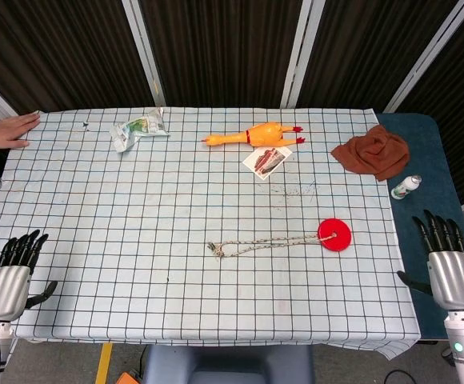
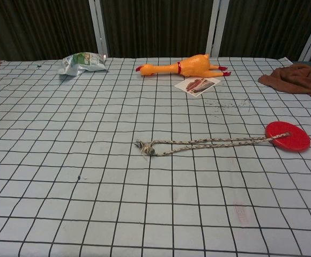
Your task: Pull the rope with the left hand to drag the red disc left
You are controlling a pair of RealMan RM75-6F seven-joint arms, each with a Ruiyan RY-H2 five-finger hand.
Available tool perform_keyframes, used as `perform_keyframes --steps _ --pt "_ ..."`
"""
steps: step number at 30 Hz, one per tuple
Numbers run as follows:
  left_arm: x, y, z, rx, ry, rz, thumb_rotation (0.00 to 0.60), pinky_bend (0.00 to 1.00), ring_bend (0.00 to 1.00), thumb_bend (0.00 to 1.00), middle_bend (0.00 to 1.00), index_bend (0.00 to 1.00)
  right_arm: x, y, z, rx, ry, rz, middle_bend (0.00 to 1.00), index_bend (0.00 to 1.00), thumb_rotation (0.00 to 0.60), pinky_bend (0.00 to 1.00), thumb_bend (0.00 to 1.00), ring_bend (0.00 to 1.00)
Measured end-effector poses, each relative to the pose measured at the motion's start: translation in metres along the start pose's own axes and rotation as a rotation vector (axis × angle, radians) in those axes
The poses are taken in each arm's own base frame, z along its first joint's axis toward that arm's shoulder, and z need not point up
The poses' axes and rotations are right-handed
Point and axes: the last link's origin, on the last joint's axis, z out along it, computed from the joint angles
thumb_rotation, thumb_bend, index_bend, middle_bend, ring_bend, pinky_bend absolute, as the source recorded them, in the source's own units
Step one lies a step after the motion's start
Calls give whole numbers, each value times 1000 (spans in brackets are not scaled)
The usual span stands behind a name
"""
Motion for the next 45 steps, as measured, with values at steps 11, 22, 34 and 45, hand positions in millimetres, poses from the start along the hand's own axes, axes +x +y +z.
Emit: perform_keyframes --steps 11,22,34,45 --pt "2 20 9 -95 -6 1 600 0 0 288 0 0 5 2 -2 -7 12 6 0 0 600 0 246 0" --pt "-2 103 58 -435 -114 36 600 0 0 312 0 0 7 7 4 -25 10 -9 0 0 600 0 246 0" --pt "-48 228 104 -749 -198 194 600 0 0 329 0 0 15 15 8 -32 17 -2 0 0 600 0 246 0" --pt "-72 275 128 -824 -220 287 600 0 0 330 0 0 19 32 -1 -78 25 9 0 0 600 0 245 0"
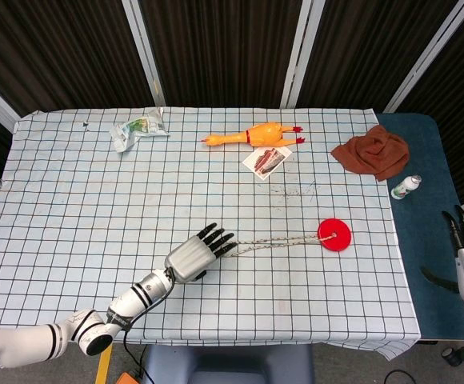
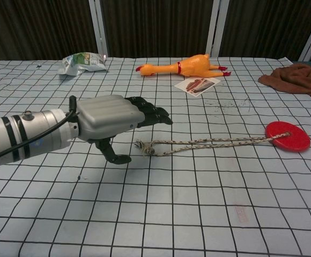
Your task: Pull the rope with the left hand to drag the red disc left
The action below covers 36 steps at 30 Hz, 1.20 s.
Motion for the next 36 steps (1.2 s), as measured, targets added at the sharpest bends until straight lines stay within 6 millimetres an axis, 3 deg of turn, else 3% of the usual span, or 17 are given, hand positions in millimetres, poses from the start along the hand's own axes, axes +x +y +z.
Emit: perform_keyframes --steps 10,21,36 --pt "-10 1 25 6 -18 17 600 0 0 330 0 46 1 8 -2 -19 0 3 0 0 600 0 246 0" --pt "-31 0 31 10 -16 41 600 0 0 329 0 151 -3 12 -2 -25 -12 0 0 0 600 0 246 0" --pt "-33 1 44 9 5 53 600 6 0 400 0 258 -6 17 -3 -43 -27 -3 0 0 600 0 246 0"
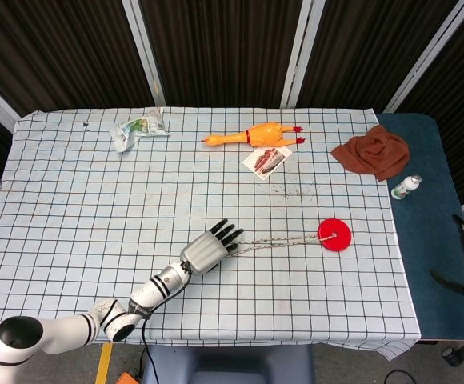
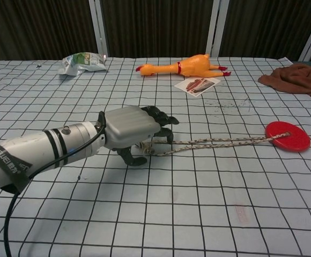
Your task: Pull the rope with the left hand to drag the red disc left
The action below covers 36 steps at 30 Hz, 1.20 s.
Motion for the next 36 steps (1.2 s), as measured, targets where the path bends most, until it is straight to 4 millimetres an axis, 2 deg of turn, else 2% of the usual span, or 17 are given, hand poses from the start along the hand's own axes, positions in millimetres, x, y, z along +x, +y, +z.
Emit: perform_keyframes --steps 12,23,36 --pt "-6 -5 5 19 8 39 600 27 0 442 0 368 -3 1 2 -7 -17 -4 0 0 600 0 246 0" --pt "-10 -7 7 17 11 55 600 41 0 447 0 407 -2 1 1 -17 -14 -7 0 0 600 0 245 0" --pt "-15 -8 5 20 36 46 600 59 0 516 0 630 -3 1 3 -22 -21 -10 0 0 600 0 245 0"
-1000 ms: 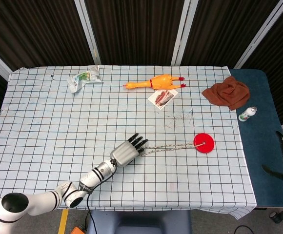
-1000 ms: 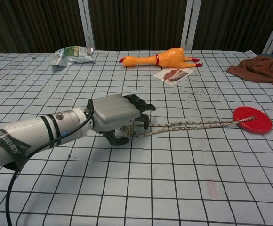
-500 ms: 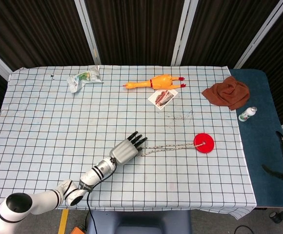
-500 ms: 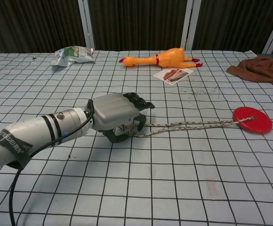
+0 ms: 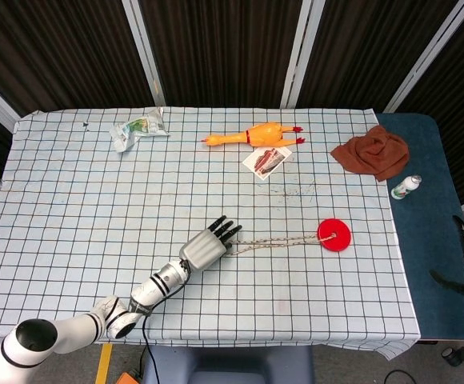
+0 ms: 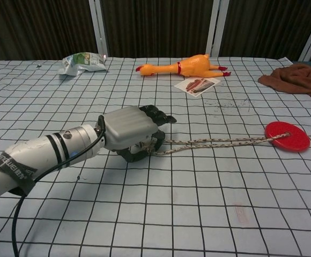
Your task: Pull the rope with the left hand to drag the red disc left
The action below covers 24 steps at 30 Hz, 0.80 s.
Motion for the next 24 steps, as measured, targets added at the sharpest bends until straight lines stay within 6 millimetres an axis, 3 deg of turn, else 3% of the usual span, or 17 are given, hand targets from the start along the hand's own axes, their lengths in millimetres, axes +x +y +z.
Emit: perform_keyframes --steps 7,17,24 --pt "0 -3 -2 11 19 -2 600 84 0 610 29 808 -1 -1 1 0 -5 -2 0 0 600 0 246 0" --pt "-1 -5 -6 20 36 -8 600 95 0 645 77 852 2 0 0 -9 1 -4 0 0 600 0 246 0" --pt "3 -25 -28 61 69 -20 600 96 0 700 100 874 3 0 0 -6 2 -3 0 0 600 0 246 0"
